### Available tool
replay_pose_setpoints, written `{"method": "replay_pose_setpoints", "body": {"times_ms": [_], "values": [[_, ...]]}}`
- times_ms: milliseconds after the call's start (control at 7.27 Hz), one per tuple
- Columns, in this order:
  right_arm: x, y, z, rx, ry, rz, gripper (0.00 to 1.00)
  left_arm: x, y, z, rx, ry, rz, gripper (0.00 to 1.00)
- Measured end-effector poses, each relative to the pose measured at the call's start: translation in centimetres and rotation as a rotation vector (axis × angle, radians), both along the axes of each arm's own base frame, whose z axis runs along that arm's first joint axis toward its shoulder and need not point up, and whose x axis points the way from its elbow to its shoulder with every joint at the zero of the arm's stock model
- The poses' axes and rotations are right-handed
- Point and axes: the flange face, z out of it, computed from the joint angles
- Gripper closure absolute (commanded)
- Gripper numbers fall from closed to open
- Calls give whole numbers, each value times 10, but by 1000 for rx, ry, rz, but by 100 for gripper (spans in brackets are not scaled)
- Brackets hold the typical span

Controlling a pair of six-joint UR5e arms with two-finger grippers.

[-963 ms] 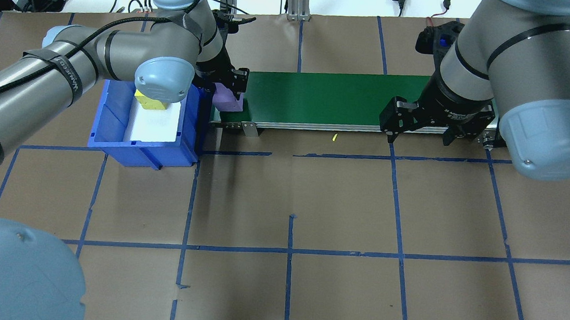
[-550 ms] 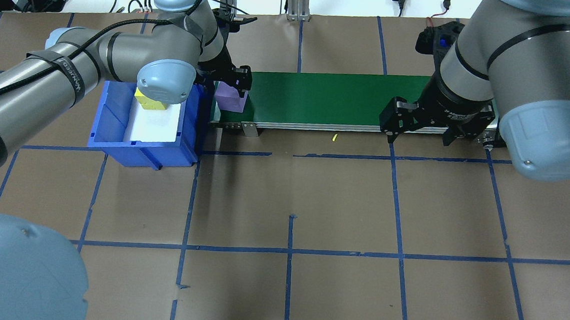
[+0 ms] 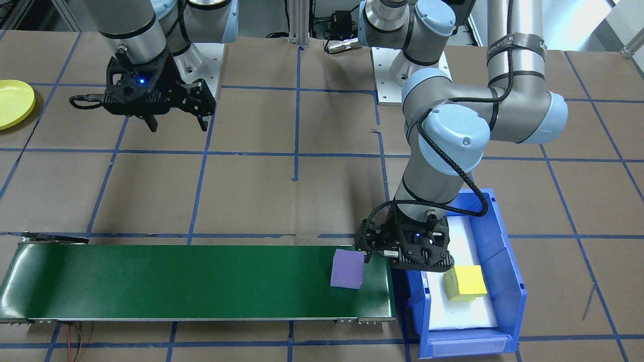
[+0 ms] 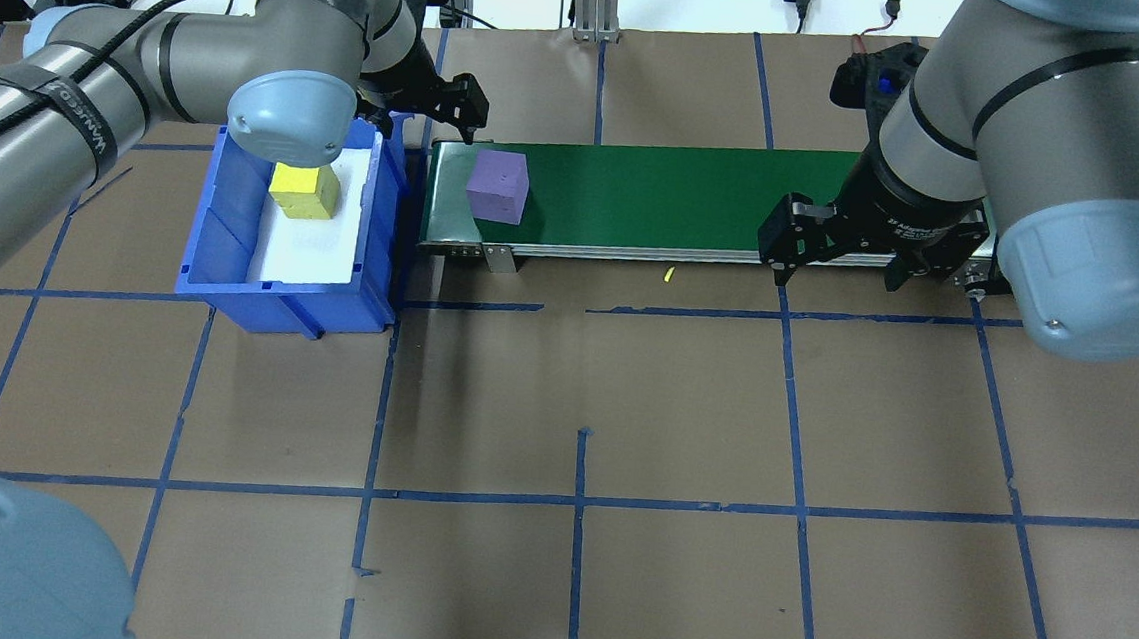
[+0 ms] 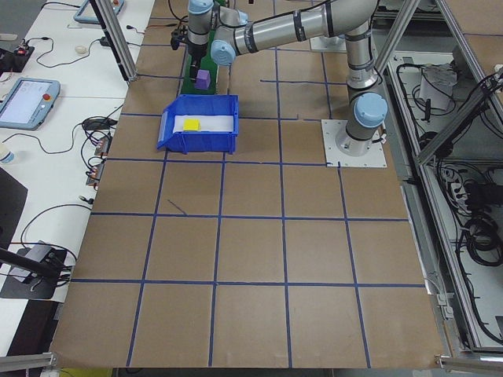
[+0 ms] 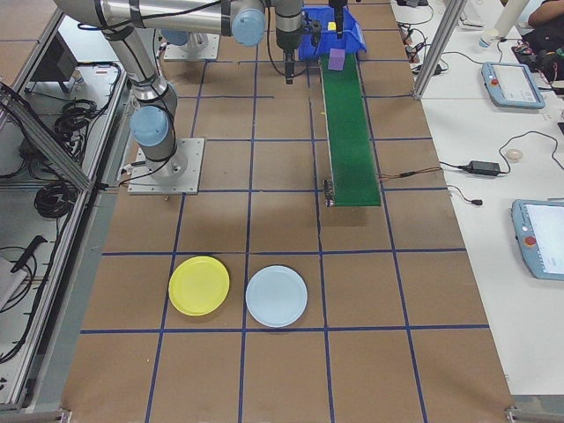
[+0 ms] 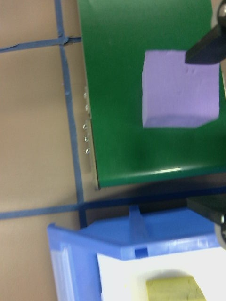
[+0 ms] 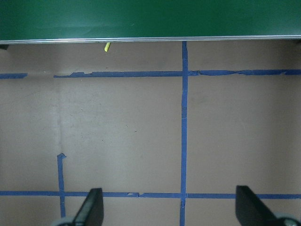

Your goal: Move block left to right into plate

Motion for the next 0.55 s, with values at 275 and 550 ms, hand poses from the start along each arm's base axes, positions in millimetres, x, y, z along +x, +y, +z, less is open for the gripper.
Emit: {"method": "replay_pose_setpoints", "body": {"times_ms": [275, 550], "values": [[0, 0, 0, 0, 0, 0, 0, 54, -3, 5, 35, -1, 74, 0], [0, 0, 0, 0, 0, 0, 0, 117, -11, -8, 68, -10, 105, 0]]}}
